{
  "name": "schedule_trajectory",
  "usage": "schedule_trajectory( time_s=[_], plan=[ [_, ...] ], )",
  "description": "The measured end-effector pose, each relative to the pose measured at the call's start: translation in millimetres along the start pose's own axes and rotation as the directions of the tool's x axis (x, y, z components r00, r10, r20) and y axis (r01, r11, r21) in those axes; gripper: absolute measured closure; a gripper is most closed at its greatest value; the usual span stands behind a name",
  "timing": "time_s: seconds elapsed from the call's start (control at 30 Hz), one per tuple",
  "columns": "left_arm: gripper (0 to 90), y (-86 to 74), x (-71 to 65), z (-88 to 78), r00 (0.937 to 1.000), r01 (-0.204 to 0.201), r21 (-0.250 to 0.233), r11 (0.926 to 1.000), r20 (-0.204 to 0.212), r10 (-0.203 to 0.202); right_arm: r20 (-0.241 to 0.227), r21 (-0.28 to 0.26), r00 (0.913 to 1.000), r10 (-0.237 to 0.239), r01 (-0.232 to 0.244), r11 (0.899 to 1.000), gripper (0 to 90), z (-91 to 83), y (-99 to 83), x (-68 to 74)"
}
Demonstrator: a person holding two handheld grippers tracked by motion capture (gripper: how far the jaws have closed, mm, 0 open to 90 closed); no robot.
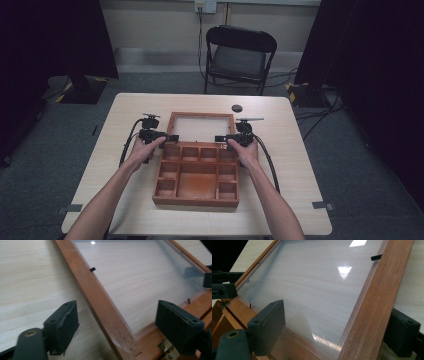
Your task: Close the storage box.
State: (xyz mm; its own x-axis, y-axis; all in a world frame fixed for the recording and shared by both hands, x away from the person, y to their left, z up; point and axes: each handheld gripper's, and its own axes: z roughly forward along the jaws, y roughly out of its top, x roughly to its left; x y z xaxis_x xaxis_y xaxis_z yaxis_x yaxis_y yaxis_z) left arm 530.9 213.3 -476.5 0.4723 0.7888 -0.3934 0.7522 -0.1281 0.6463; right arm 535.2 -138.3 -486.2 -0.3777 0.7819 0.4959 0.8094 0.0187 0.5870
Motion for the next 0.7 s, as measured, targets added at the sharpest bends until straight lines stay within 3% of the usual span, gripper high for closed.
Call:
schedule_trajectory(
  time_s=[0.1, 0.37, 0.5, 0.7],
  plan=[
    [20.4, -1.2, 0.7, 4.0, 0.9989, 0.031, -0.005, 0.9995, 0.035, -0.031, -0.003, -0.008, 1.0, -0.003, 0.003, 1.0, 13.3, 0.0, -0.7, -0.3],
    [20.5, 2.0, -3.0, 2.2, 0.9998, 0.012, 0.01, 0.9999, 0.016, -0.012, 0.002, -0.023, 0.9997, -0.024, 0.024, 0.999, 13.4, -0.2, -0.6, 0.3],
    [25.7, 2.8, -2.9, 0.6, 0.9984, 0.028, 0.009, 0.9996, 0.049, -0.029, 0.04, -0.036, 0.9974, -0.061, 0.062, 0.997, 14.1, -4.2, 1.4, 7.0],
    [26.7, 4.5, -7.9, -3.0, 0.9996, -0.017, -0.008, 0.9998, 0.021, 0.017, 0.053, -0.055, 0.9959, -0.073, 0.076, 0.996, 22.0, -11.8, 6.4, 9.5]
  ],
)
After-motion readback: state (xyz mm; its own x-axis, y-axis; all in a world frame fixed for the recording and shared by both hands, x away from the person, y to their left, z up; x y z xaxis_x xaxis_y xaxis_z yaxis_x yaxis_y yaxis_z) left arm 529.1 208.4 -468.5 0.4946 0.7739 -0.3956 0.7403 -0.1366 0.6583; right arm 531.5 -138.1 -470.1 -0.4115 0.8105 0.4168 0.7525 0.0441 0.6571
